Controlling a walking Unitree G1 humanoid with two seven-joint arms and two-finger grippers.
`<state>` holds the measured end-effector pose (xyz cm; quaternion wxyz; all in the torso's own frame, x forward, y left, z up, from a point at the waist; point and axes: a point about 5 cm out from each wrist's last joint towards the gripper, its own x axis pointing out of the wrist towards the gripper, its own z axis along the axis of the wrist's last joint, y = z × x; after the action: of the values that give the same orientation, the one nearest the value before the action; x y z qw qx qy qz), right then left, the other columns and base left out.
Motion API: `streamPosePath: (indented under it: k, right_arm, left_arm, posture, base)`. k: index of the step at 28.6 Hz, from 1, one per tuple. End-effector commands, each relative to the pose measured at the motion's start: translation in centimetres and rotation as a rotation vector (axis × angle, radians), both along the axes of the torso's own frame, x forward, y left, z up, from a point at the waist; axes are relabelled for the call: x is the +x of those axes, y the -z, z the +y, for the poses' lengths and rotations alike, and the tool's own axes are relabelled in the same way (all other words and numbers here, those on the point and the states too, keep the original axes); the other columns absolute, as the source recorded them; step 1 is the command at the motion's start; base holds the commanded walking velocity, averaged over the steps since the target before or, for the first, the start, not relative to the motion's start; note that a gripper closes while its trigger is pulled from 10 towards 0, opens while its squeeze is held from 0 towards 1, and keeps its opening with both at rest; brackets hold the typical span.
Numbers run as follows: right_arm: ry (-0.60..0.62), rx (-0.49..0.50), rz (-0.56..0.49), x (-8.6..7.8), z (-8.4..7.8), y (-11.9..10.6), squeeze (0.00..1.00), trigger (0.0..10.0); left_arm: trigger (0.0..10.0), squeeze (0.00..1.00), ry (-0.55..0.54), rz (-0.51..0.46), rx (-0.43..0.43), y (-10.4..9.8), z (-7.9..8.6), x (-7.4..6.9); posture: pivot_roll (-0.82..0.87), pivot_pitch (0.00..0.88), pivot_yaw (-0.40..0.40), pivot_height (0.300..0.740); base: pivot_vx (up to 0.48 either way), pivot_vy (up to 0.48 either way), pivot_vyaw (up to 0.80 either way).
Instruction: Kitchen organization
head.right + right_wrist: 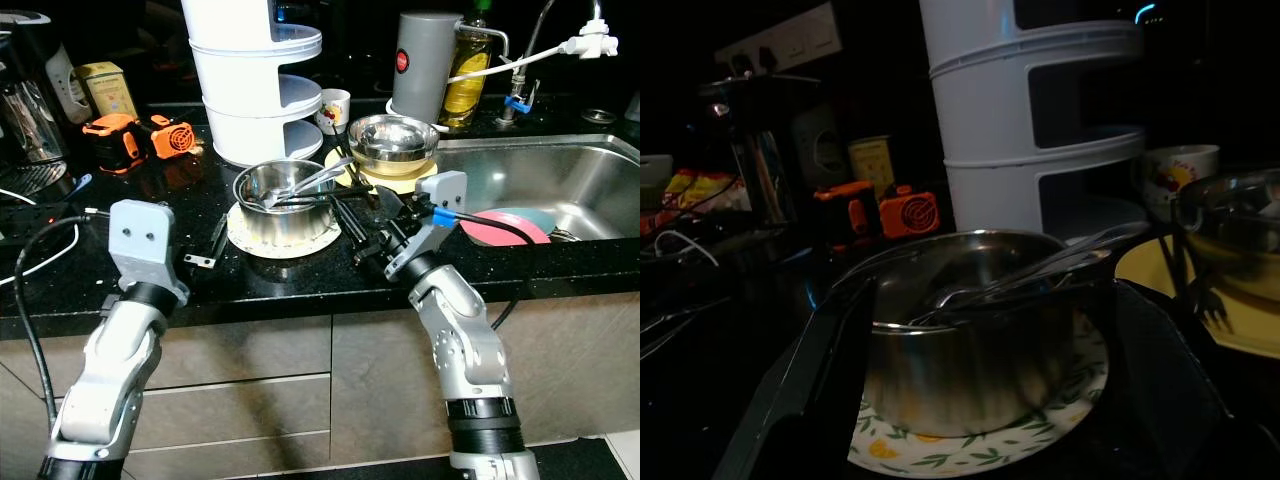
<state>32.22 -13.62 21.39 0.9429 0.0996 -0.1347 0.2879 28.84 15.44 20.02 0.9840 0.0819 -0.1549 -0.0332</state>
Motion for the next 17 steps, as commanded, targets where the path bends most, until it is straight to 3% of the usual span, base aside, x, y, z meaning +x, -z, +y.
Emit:
streamPosePath:
  k: [1, 17]
  right_arm:
    - [-0.008, -0.017, 0.026, 0.2, 0.6, 0.4, 0.26, 10.0]
    - [-0.05, -0.011, 0.026, 0.1, 2.4, 0.4, 0.27, 10.0]
  left_arm:
    - [10.0, 0.0, 0.001, 0.008, -0.005, 0.1, -0.1, 0.1]
    - [10.0, 0.0, 0.001, 0.009, -0.015, 0.1, -0.3, -0.1]
  posture:
    - [0.05, 0.0, -0.015, 0.74]
    - [0.05, 0.0, -0.019, 0.74]
  base:
    - [0.0, 0.0, 0.0]
    - [0.0, 0.0, 0.0]
